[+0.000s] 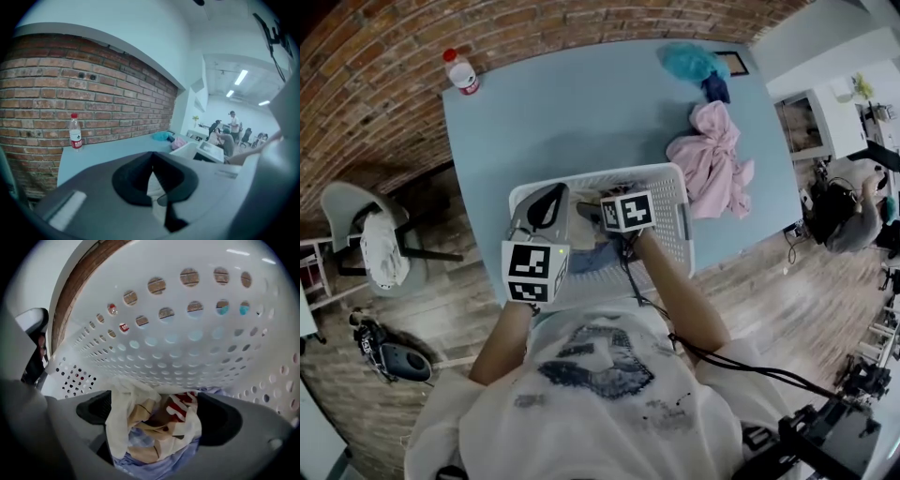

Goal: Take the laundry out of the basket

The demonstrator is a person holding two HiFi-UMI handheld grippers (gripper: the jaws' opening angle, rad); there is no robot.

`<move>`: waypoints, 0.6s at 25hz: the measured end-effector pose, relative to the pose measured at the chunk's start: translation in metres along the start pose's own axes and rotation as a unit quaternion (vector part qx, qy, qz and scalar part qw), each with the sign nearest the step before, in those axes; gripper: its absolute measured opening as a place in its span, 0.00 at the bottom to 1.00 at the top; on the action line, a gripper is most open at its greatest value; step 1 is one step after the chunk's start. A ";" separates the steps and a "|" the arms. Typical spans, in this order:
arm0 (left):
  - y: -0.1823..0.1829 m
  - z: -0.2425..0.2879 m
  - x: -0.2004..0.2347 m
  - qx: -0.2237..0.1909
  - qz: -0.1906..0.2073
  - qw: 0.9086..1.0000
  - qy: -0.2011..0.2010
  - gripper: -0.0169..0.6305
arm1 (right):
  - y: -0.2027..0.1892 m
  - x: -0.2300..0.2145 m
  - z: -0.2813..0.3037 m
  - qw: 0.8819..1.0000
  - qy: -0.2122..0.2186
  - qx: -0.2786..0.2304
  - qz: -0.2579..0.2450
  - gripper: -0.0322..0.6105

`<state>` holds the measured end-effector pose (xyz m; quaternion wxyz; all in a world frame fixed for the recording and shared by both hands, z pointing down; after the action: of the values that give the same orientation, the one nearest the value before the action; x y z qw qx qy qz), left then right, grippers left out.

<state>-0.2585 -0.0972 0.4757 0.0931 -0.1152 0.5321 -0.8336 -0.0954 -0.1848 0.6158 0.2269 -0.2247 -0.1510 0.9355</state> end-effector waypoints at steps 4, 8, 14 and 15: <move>0.005 0.001 0.001 0.006 0.000 1.000 0.007 0.01 | -0.003 0.000 0.016 0.999 -0.008 0.018 -0.025 0.93; 0.005 0.001 0.004 0.015 0.012 1.000 0.014 0.01 | -0.009 -0.005 0.029 0.999 -0.014 0.032 -0.032 0.93; 0.005 0.002 0.005 0.022 0.014 1.000 0.012 0.01 | -0.015 -0.007 0.045 0.996 -0.013 0.068 -0.051 0.93; 0.004 0.003 0.005 0.022 0.013 1.000 0.010 0.01 | -0.016 -0.007 0.047 0.995 -0.019 0.075 -0.061 0.93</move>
<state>-0.2619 -0.1025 0.4731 0.1008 -0.0975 0.5158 -0.8452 -0.1069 -0.1827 0.6646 0.2965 -0.1798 -0.0982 0.9328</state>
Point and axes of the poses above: the fingertips, and each gripper's own axes: z forward along the fingers, x to its left, y out of its top, the point moved 10 cm from there along -z, backward along the fingers, and after that the axes turned 4 degrees about z, right-handed, at the moved point
